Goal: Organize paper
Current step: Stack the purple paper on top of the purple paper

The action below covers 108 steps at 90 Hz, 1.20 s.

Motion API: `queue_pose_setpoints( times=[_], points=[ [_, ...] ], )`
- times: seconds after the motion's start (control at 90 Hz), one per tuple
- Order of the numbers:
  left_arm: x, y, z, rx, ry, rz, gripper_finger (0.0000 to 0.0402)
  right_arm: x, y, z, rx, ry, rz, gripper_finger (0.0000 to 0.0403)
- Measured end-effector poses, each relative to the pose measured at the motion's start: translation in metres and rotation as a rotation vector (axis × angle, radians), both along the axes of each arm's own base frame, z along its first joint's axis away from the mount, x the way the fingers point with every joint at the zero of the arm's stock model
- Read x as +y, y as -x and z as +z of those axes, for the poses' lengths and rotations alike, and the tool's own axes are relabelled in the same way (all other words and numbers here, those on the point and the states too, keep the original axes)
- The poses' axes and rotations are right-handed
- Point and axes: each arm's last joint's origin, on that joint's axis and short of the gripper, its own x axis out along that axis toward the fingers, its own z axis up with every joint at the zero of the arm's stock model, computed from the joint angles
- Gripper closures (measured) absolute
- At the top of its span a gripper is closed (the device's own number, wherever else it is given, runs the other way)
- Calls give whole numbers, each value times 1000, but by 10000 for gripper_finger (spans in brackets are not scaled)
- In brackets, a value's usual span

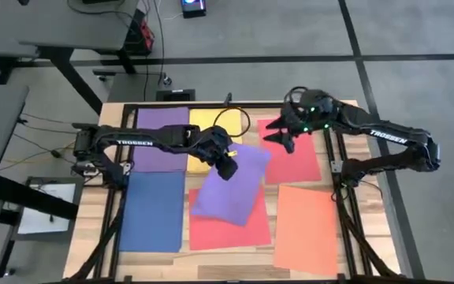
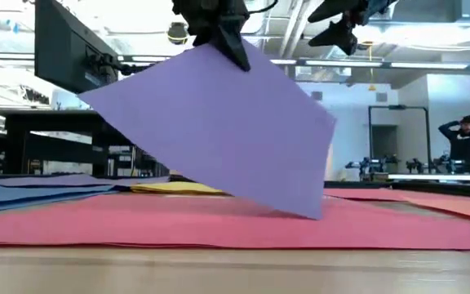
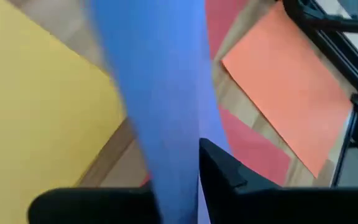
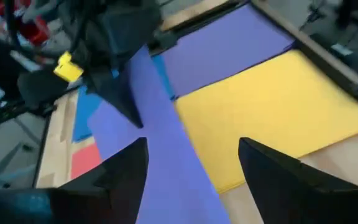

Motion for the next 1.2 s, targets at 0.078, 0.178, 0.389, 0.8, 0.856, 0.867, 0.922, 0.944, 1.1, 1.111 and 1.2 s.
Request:
queue_pose_setpoints(
  times=[0.078, 0.178, 0.389, 0.8, 0.856, 0.867, 0.922, 0.944, 1.1, 1.111, 1.2],
  points=[
    [5, 3, 2, 10, -3, 31, 401, -6, 5, 2, -7, 20, -25, 163],
    [11, 9, -1, 67, -10, 65, 401, -12, 9, 3, -8, 41, -47, 163],
    [29, 24, 5, 115, -19, 131, 401, -21, 13, 3, -7, 44, -89, 163],
    [68, 78, 23, 267, -14, 213, 401, -30, 21, -9, 55, -1, -151, 163],
    [74, 89, 27, 280, -15, 230, 401, -32, 21, -10, 57, -17, -166, 163],
    [75, 92, 28, 281, -16, 235, 401, -32, 21, -10, 57, -20, -169, 163],
    [80, 105, 31, 272, -17, 261, 401, -32, 21, -11, 63, -40, -179, 163],
    [83, 112, 32, 266, -14, 272, 401, -32, 21, -12, 67, -46, -183, 163],
    [92, 158, 21, 256, 48, 323, 401, -33, 20, -13, 70, -50, -188, 163],
    [93, 161, 20, 259, 50, 330, 401, -33, 20, -13, 71, -50, -188, 163],
    [100, 182, 5, 284, 74, 415, 401, -35, 17, -16, 82, -65, -195, 163]
  ],
)
